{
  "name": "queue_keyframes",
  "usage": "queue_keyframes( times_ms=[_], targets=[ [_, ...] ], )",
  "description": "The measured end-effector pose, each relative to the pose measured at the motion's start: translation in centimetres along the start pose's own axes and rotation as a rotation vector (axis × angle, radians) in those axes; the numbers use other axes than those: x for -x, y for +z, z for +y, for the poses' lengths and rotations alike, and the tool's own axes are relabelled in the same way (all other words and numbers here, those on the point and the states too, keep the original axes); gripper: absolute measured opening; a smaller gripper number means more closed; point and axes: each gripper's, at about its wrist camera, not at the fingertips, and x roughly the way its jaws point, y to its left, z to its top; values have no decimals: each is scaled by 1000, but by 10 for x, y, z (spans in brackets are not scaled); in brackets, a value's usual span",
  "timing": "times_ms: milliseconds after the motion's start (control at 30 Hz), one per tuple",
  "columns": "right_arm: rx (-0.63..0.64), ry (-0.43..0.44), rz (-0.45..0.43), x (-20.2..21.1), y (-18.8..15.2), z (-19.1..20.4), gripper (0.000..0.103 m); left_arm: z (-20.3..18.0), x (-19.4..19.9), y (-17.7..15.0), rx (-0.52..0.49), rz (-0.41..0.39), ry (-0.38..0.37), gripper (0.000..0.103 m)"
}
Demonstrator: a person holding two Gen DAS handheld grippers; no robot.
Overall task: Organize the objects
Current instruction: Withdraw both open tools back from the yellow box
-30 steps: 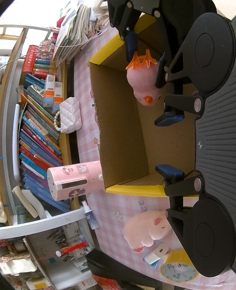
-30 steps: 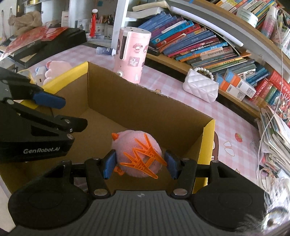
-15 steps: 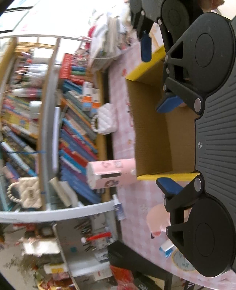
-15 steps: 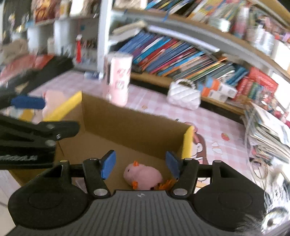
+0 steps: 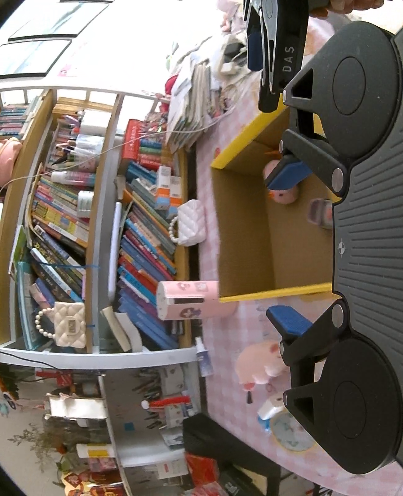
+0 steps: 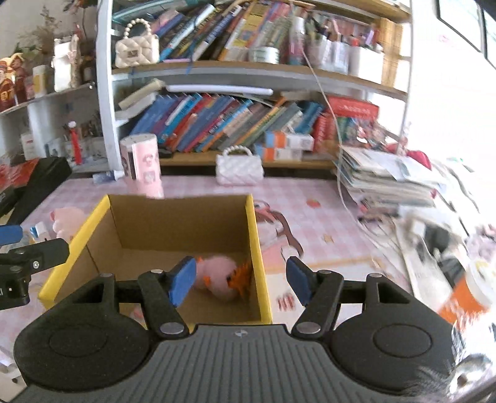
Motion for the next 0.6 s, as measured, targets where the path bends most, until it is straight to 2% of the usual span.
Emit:
queue_keyframes(
  times_ms=[233,433,600],
  targets=[
    [-38,-47,76,22,-38,31,62,24,20,-36,-3,67,6,84],
    [-50,-101,130,39,-76,68,62,48,43,-75,-15,144,70,84],
    [-25,-85,168,54,-104,103,62,70,63,-97,-15,191,102,84]
  ],
)
